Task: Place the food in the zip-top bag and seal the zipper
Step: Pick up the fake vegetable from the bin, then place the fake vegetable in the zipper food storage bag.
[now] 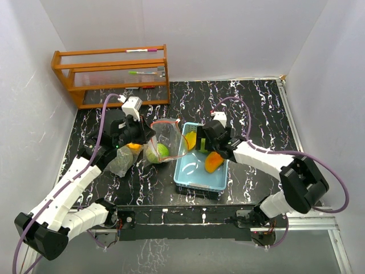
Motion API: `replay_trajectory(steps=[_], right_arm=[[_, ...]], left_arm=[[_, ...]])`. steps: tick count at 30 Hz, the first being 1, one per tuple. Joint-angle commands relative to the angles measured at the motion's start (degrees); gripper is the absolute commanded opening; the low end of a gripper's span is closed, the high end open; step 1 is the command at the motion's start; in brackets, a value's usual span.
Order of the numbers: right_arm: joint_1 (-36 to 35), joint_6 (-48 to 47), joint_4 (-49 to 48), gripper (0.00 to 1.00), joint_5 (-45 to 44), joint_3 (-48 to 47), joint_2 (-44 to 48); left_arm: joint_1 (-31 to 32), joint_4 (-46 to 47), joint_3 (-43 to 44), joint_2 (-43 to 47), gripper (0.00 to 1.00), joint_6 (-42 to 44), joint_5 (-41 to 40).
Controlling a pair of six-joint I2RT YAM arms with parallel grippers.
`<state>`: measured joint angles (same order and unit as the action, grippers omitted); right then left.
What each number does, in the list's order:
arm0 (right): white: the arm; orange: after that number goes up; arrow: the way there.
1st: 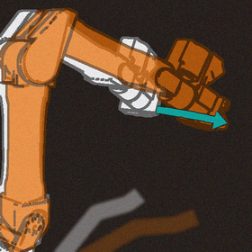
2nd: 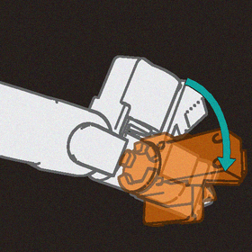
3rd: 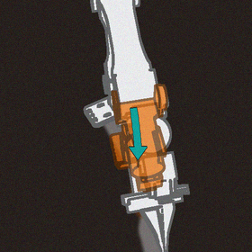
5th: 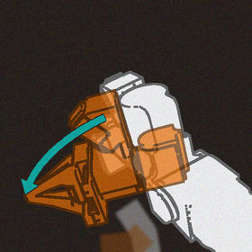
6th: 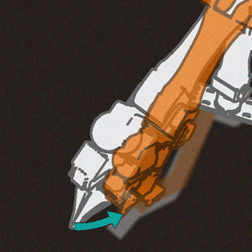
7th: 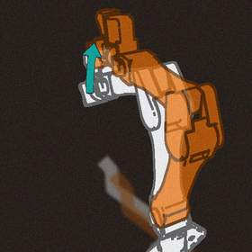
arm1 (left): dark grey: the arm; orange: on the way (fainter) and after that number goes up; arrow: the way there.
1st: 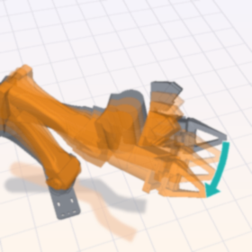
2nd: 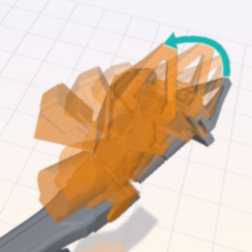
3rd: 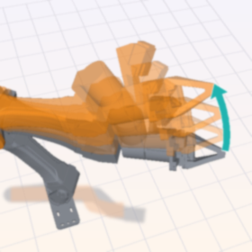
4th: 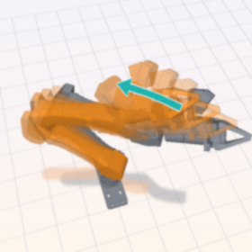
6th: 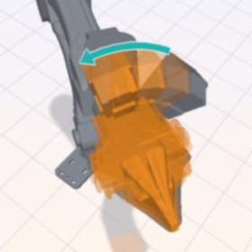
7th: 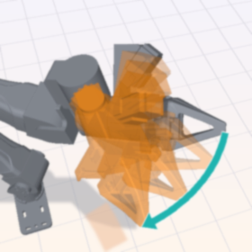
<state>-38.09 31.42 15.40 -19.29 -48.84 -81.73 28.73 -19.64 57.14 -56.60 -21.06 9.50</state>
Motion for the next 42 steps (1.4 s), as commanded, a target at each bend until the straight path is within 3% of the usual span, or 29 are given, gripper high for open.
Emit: replay_trajectory(steps=[1,4,6,9,12,18,21,25,30,36,42], right_arm=[[0.2,0.6,-6.6,0.98,0.3,0.5,-2.2],[0.3,0.5,-6.6,0.91,0.2,0.9,-2.7],[0.2,0.5,-6.5,0.76,-0.7,1.6,-1.0],[0.2,-0.2,-6.2,0.42,-3.4,2.8,3.1],[0.2,-2.0,-4.9,0.29,-4.9,3.3,8.4],[0.2,-8.9,-2.8,0.26,4.8,1.1,21.5],[0.2,-12.7,-4.1,0.26,15.3,-0.3,27.8],[0.2,-12.6,-13.3,0.26,32.1,0.5,31.7],[0.2,-7.5,-29.3,0.26,47.7,2.7,28.4],[-1.8,-4.0,-38.8,0.26,50.8,1.5,21.0],[-8.8,-11.0,-26.0,0.3,37.0,-5.8,13.0]], left_arm=[[0.1,1.5,0.0,2.0,0.0,0.0,1.0],[0.1,1.5,-0.2,2.0,0.0,0.0,0.9],[0.1,1.5,-0.4,2.0,0.0,0.0,0.8],[0.1,1.6,-0.4,1.9,0.0,0.0,1.1],[0.1,1.8,-0.6,1.5,0.0,-0.1,1.0],[0.0,1.6,-0.9,0.3,0.0,0.6,-0.2],[0.1,1.5,-0.9,-0.3,0.0,1.0,-0.4],[0.1,1.8,-0.8,-0.8,0.0,0.9,-0.5],[0.1,1.6,-0.5,-1.0,0.0,0.7,0.3],[0.1,1.3,-0.6,-0.6,0.0,0.7,0.0],[0.1,1.2,-0.7,-0.2,0.0,0.7,-0.2]])
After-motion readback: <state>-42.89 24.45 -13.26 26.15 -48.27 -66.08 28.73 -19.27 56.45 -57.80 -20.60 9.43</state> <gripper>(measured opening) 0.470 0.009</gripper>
